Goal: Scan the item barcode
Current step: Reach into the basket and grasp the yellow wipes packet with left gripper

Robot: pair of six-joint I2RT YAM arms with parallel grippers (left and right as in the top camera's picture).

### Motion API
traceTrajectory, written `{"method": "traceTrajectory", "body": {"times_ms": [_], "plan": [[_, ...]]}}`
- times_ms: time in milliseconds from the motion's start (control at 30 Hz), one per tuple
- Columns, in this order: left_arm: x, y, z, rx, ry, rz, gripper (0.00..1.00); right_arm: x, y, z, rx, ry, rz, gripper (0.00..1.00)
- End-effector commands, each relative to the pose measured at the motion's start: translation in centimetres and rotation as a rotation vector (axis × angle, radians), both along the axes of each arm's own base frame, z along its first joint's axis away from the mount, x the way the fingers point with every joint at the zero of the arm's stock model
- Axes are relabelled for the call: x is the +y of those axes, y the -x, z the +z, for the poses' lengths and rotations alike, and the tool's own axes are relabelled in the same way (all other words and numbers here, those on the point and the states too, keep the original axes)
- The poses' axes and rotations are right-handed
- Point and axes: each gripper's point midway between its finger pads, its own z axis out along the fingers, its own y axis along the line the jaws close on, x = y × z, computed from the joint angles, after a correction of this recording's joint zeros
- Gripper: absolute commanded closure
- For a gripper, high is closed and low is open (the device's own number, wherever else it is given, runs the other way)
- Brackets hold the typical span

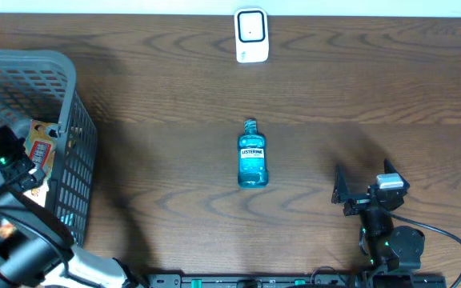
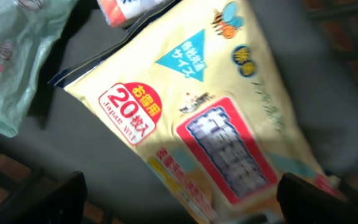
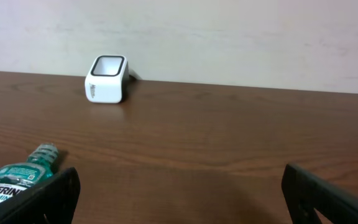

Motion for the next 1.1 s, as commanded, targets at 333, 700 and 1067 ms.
{"method": "traceTrajectory", "body": {"times_ms": [333, 700, 1067], "plan": [[-2.8, -1.2, -3.3, 0.107, 0.064, -0.074, 0.02, 0.0, 0.0, 0.0, 0.001, -0.013, -0.003, 0.01], [-2.0, -0.9, -5.1, 0.131, -0.007, -0.077, 0.02, 0.0, 0.0, 0.0, 0.002, -0.013, -0.002, 0.01], [-2.1, -0.5, -8.4, 0.113, -0.022, -0.075, 0.02, 0.0, 0.0, 0.0, 0.002, -0.013, -0.003, 0.01]]}}
